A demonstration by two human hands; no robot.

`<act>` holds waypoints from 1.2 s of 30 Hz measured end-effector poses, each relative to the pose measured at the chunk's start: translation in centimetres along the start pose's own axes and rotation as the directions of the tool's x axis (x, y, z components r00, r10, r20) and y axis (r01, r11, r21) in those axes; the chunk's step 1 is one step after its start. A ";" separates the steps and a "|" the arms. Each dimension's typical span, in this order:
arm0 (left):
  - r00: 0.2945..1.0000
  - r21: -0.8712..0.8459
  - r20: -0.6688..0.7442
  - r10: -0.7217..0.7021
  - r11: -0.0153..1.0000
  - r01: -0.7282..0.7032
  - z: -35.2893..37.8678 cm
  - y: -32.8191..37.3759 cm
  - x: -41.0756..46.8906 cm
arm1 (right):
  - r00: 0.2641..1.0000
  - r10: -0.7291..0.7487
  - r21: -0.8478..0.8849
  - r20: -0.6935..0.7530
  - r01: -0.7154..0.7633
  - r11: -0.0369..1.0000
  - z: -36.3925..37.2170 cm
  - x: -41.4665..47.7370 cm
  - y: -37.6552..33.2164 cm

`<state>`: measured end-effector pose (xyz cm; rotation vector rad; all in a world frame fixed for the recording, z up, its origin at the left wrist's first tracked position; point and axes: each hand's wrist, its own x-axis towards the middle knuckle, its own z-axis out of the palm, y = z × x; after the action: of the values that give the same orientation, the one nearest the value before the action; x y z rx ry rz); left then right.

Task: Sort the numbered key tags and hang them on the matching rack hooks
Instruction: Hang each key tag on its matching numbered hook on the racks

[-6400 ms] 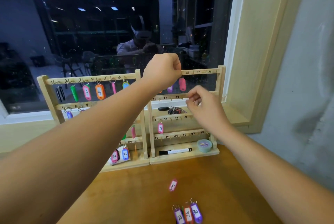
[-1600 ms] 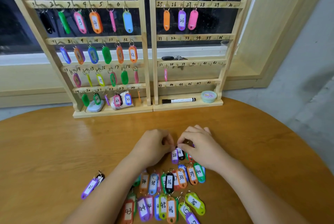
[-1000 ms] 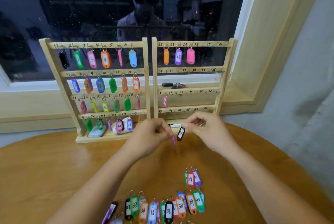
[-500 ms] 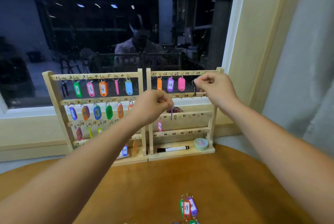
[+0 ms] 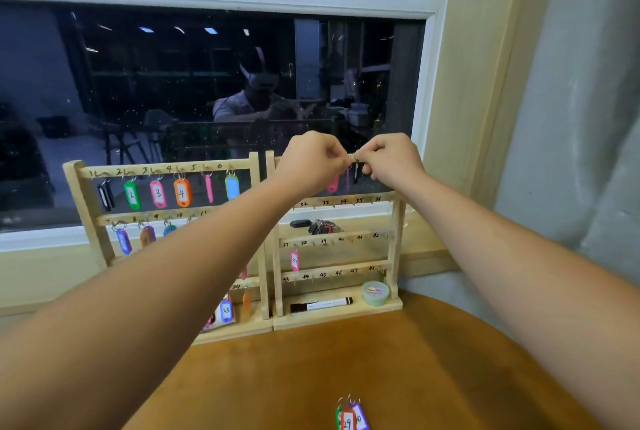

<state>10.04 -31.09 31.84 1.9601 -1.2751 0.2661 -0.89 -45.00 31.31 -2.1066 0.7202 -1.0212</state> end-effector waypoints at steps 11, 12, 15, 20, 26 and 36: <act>0.999 0.109 -0.037 -0.009 0.994 0.013 1.8 1.1 4.1 | 1.000 -0.015 -0.080 0.011 0.016 0.997 -0.8 -1.1 0.1; 0.999 0.107 -0.049 -0.016 0.994 0.021 1.9 1.0 4.3 | 1.000 -0.013 -0.072 0.007 0.014 0.997 -1.0 -1.3 0.2; 0.997 0.118 -0.068 -0.037 0.992 0.045 2.1 0.8 4.5 | 1.000 -0.017 -0.055 0.007 0.017 0.998 -1.2 -1.8 0.6; 0.997 0.152 -0.068 -0.035 0.987 0.045 2.0 1.0 4.2 | 0.999 -0.038 -0.040 0.008 0.039 0.998 -1.6 -2.5 1.2; 0.995 0.130 -0.103 -0.004 0.991 0.018 0.8 1.0 1.2 | 0.995 -0.093 -0.009 0.048 0.093 0.996 -1.4 -5.5 2.5; 0.991 -0.017 0.057 -0.124 0.992 0.125 2.9 -4.0 -13.9 | 0.972 -0.046 0.112 0.231 0.020 0.994 2.2 -15.7 10.1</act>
<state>6.13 -22.70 20.39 2.0323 -1.1802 0.1364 -9.40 -39.30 15.60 -2.1045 0.5033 -0.7936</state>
